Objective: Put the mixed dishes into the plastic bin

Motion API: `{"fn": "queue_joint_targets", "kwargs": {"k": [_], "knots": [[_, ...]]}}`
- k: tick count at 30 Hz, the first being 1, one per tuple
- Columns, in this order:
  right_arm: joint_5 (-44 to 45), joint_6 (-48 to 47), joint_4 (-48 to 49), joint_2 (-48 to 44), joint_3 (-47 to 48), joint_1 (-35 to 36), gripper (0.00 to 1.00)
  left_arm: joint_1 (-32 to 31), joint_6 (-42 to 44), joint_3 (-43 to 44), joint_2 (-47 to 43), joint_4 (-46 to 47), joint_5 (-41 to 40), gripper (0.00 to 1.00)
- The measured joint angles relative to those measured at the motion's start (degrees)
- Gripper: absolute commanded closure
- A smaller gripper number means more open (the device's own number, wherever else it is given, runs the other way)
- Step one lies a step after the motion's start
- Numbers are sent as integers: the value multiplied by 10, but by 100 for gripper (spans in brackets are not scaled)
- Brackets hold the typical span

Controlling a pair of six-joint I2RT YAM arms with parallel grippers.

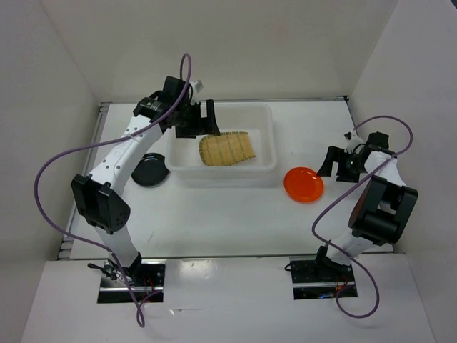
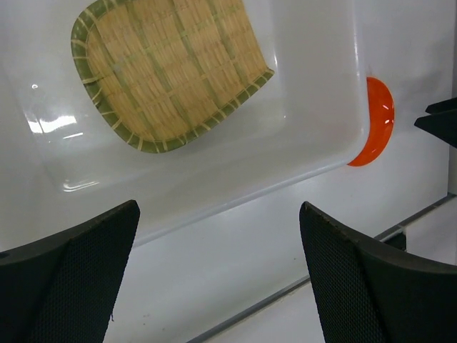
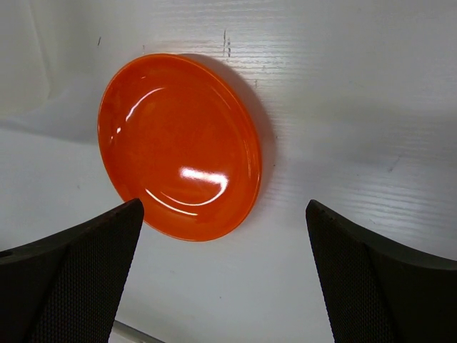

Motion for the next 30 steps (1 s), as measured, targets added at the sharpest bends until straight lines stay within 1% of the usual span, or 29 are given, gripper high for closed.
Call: {"fn": "queue_joint_targets", "kwargs": {"k": [4, 7, 11, 12, 15, 18, 22, 23, 24, 25, 26, 29, 30], "knots": [[-7, -5, 0, 11, 0, 6, 1, 7, -3, -14, -3, 4, 2, 1], [-12, -6, 0, 42, 0, 9, 1, 8, -3, -14, -13, 8, 2, 1], [-21, -10, -10, 98, 9, 13, 7, 7, -3, -14, -25, 12, 5, 1], [-27, -10, -13, 112, 12, 14, 7, 7, -3, -14, -27, 12, 5, 1], [-40, -15, -21, 119, 21, 14, 8, 7, -5, -15, -32, 12, 4, 1], [-47, -19, -23, 123, 21, 14, 12, 7, -14, -23, -41, 14, 1, 1], [-67, -21, -26, 137, 26, 14, 23, 7, -19, -39, -53, 13, 1, 1], [-75, -21, -28, 142, 28, 14, 29, 7, -20, -42, -56, 13, 0, 1], [-79, -21, -29, 147, 29, 14, 32, 7, -20, -45, -58, 13, 0, 1], [-85, -21, -30, 153, 30, 14, 32, 7, -22, -48, -61, 13, -1, 1], [-93, -20, -32, 158, 30, 14, 35, 7, -25, -50, -64, 13, -2, 1], [-105, -23, -37, 169, 33, 15, 46, 7, -31, -55, -70, 12, -6, 1], [-106, -22, -38, 172, 34, 16, 53, 7, -32, -57, -73, 12, -8, 1]]}}
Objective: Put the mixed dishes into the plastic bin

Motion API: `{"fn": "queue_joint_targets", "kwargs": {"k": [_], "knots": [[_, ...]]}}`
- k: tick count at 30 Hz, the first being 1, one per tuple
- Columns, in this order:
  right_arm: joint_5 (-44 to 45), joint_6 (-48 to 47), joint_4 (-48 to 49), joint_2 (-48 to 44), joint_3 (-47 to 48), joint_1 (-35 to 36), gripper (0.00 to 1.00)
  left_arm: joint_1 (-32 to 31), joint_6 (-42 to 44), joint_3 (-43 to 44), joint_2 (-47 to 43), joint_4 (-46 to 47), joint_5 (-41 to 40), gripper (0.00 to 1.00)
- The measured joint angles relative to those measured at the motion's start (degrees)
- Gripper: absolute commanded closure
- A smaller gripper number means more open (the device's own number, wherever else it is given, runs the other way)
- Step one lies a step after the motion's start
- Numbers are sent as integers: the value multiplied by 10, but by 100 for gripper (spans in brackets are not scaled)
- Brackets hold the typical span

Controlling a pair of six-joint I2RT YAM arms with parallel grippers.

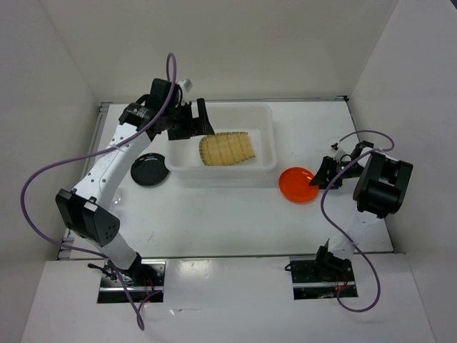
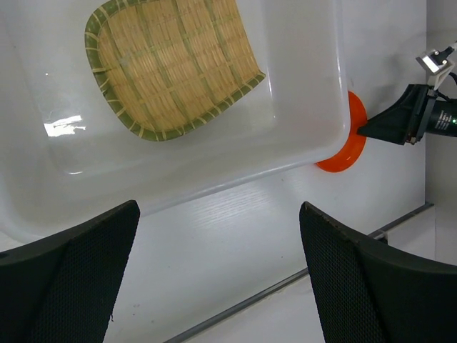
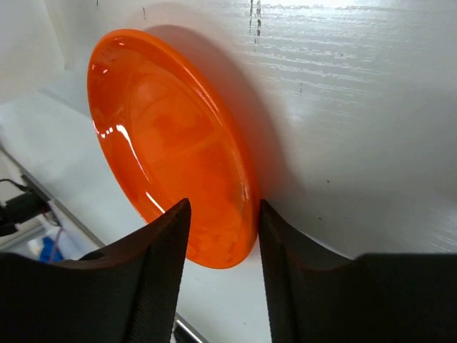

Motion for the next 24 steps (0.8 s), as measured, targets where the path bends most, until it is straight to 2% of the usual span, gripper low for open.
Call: {"fn": "queue_joint_targets", "kwargs": {"k": [1, 2, 5, 6, 9, 18, 24], "knots": [[0, -1, 0, 5, 0, 0, 56, 0, 0, -2, -2, -1, -2, 1], [-3, 0, -2, 10, 0, 0, 65, 1, 0, -4, -5, 0, -2, 1], [-7, -1, -8, 24, 1, 2, 76, 1, -1, -13, -14, -1, -7, 1], [-8, 0, -9, 27, 2, 2, 85, 2, -1, -15, -17, -3, -8, 1], [-8, 1, -12, 33, 2, 3, 100, 2, -2, -19, -24, -5, -9, 1], [-11, 2, -17, 33, 2, 3, 100, 4, -2, -23, -34, -5, -16, 1], [2, -14, -37, -6, 16, -5, 100, 7, -2, -23, -35, -12, -17, 1]]}}
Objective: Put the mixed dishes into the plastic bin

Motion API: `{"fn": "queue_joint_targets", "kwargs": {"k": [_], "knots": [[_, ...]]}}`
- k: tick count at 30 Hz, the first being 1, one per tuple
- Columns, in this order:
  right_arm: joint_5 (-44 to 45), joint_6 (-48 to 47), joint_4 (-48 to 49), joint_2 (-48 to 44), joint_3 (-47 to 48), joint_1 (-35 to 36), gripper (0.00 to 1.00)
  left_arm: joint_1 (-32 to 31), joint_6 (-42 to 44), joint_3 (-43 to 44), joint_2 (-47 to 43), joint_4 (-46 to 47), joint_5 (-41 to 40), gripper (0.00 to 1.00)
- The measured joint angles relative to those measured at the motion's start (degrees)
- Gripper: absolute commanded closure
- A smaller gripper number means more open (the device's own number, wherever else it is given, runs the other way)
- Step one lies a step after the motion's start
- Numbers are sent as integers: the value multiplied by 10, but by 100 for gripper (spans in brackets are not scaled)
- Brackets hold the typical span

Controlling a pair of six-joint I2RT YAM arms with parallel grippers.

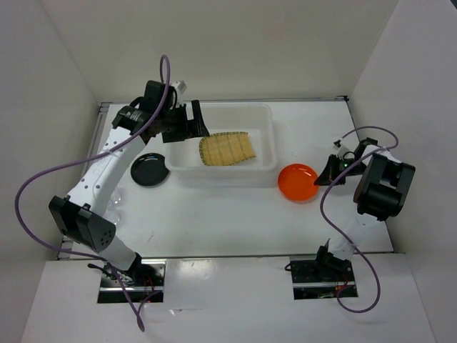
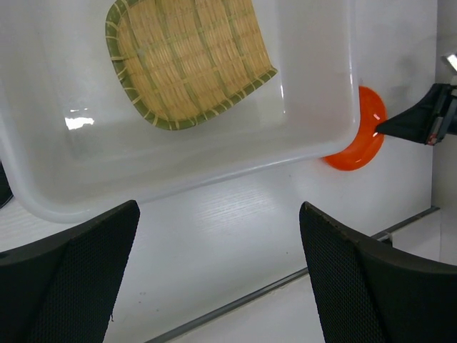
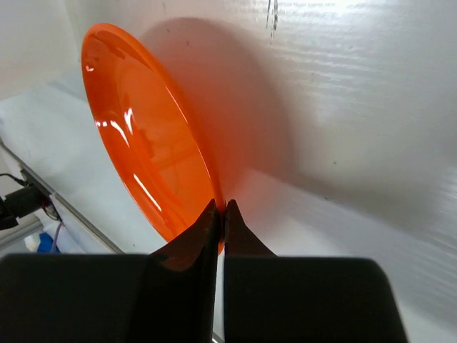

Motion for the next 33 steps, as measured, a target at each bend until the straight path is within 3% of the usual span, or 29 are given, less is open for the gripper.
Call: {"fn": "queue_joint_targets", "kwargs": {"k": [10, 24, 33], "knots": [[-4, -22, -25, -46, 17, -66, 100, 0, -10, 57, -10, -48, -7, 1], [-40, -19, -36, -50, 19, -40, 100, 0, -52, 44, -77, -66, -21, 1], [-66, 27, -50, -52, 102, -16, 100, 0, -61, 31, -100, -73, -31, 1]]}}
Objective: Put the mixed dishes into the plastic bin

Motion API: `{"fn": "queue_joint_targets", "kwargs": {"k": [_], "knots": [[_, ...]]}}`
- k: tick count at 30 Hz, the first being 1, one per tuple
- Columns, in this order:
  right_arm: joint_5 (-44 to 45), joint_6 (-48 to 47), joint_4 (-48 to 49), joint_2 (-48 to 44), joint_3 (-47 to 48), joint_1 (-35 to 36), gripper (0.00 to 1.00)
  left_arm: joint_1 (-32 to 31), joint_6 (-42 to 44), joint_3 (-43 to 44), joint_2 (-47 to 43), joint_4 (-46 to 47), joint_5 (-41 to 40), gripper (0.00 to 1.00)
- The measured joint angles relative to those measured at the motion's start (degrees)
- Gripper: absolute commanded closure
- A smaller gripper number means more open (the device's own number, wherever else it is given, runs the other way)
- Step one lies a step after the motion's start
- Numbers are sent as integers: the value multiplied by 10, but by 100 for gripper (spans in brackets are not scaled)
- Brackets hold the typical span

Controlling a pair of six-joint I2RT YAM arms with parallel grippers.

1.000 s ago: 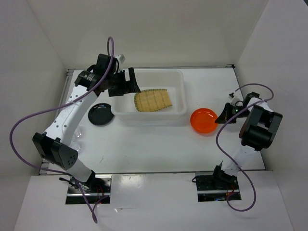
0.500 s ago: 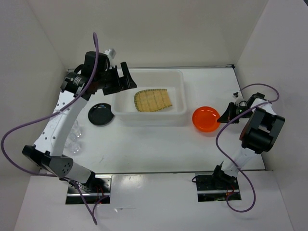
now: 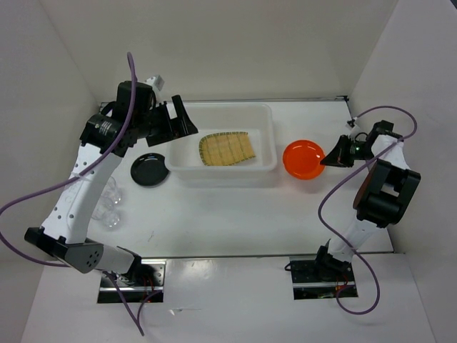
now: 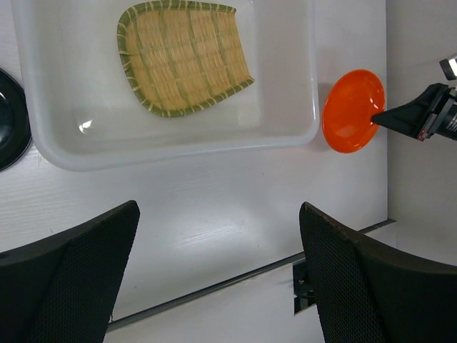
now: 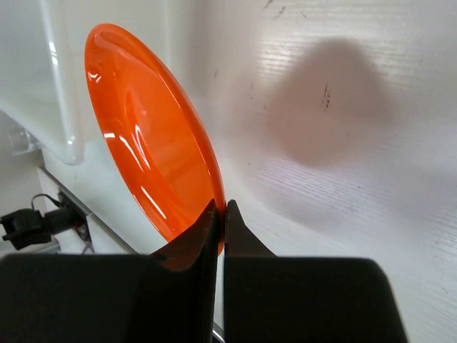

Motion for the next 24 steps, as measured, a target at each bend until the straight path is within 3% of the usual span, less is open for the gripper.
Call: {"fn": "queue_joint_targets", "kwargs": {"k": [12, 18, 24], "knots": [[-25, 68, -8, -27, 71, 6, 100, 0, -1, -3, -1, 0, -5, 1], [-39, 97, -5, -29, 134, 9, 100, 0, -2, -54, -13, 12, -3, 1], [-45, 128, 7, -28, 159, 64, 100, 0, -3, -69, -13, 17, 2, 1]]}}
